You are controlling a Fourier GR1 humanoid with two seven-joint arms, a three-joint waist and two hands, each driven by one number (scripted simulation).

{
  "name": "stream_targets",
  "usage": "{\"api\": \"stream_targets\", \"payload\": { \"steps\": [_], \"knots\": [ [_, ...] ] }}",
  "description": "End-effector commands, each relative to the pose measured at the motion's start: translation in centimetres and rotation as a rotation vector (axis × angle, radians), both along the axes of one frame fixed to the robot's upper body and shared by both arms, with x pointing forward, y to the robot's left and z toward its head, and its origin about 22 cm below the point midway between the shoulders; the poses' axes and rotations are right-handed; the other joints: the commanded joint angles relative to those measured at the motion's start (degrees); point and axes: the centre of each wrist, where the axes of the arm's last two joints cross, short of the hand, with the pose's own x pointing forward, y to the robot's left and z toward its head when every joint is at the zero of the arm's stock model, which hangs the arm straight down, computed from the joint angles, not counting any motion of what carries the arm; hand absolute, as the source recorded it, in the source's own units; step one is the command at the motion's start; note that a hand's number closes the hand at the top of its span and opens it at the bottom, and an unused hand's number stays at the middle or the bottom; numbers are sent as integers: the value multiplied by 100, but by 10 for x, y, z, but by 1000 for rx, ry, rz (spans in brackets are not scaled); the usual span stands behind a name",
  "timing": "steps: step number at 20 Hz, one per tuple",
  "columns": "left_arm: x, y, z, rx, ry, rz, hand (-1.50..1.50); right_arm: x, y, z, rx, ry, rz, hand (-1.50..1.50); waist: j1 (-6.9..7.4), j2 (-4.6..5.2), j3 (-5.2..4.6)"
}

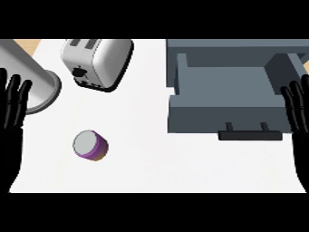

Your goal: Pick up the can, place it into the drawer and close the drawer

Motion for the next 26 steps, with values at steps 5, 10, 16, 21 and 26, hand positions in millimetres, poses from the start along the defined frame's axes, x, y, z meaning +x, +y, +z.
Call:
{"api": "stream_targets", "payload": {
  "steps": [5, 10, 16, 21, 26],
  "knots": [
    [4, 9, 7, 28, 8, -547, -150, 0, 0, -7, 12, -9, 79, -150, -45, 31, -56],
    [-7, 52, -34, 151, 367, -542, -150, -3, -20, -26, 75, 230, -219, -150, -12, 46, -56],
    [-20, 103, 0, 155, 374, -567, -150, -50, -56, -9, 59, 245, -193, -150, -49, 14, -48],
    [-18, 132, 5, 147, 371, -560, -150, -39, -79, -11, 85, 242, -202, -150, -32, 30, -49],
    [-22, 126, 18, 128, 392, -557, -150, -43, -87, -14, 73, 243, -205, -150, -26, 30, -48]
  ]
}}
